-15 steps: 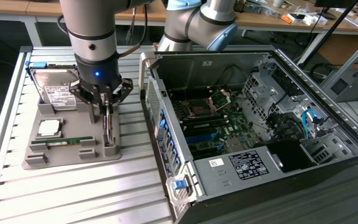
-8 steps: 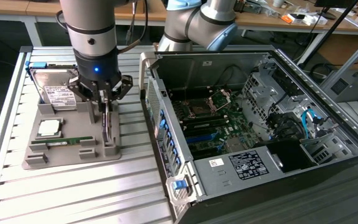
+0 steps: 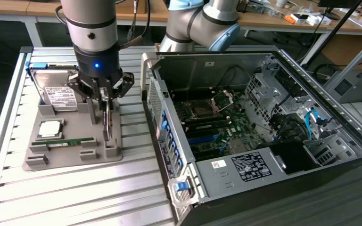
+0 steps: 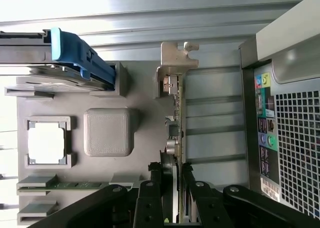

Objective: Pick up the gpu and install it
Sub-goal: 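Pick up the gpu and move the gpu toward the slot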

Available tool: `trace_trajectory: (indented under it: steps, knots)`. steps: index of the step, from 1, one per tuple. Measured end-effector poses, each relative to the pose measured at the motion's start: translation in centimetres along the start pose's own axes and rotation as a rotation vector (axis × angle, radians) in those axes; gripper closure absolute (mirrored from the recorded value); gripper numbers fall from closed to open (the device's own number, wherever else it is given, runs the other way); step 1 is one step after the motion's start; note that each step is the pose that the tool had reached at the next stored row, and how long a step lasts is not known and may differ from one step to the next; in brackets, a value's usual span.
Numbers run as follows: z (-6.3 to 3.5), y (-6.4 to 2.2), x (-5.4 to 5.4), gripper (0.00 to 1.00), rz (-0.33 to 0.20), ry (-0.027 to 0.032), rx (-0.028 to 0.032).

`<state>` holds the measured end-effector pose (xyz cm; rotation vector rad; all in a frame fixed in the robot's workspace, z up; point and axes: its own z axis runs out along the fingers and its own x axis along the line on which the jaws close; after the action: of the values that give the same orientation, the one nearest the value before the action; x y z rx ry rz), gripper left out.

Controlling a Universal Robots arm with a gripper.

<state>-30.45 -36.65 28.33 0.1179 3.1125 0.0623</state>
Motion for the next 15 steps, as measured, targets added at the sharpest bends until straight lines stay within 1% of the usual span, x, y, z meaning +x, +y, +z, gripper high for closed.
trace_trajectory:
  steps: [15]
  knots:
    - [-2.05,0.08,-0.1,0.73,0.000,0.0000,-0.0001]
